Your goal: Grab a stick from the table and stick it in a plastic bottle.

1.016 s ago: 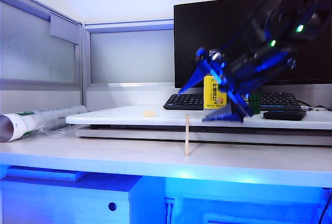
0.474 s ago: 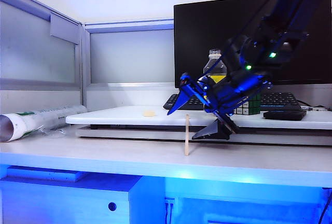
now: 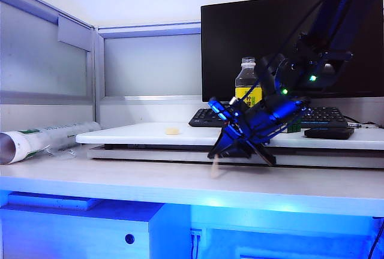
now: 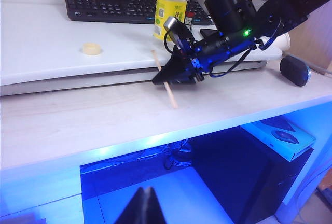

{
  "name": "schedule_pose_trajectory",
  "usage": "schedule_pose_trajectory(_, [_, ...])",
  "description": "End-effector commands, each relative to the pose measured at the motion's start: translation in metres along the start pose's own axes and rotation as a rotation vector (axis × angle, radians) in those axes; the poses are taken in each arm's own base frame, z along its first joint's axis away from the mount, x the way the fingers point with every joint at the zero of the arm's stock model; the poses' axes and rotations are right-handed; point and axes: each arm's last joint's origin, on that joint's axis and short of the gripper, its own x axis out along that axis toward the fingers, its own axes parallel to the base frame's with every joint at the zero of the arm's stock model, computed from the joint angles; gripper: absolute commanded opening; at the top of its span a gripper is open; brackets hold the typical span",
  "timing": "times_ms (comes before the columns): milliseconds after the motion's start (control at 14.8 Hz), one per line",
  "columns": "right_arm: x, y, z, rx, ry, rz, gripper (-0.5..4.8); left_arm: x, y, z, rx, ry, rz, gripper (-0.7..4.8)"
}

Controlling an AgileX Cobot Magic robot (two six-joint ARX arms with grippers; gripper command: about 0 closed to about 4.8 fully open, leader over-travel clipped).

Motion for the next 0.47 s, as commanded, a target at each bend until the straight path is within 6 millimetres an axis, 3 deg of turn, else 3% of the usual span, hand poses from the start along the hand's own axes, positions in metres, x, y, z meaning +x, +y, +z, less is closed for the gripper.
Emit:
schedule_pose_trajectory(68, [-0.002, 0.006, 0.004, -0.022, -0.015, 0.038, -0.09, 0.0, 0.0, 0.002, 0.008, -0.009, -0.006, -0.05])
schedule_pose_trajectory(474, [-0.016, 0.022, 0.013, -0.052, -0.049, 0.069, -0.09, 0.0, 0.0, 0.002, 0.009, -0.009, -0.006, -0.05])
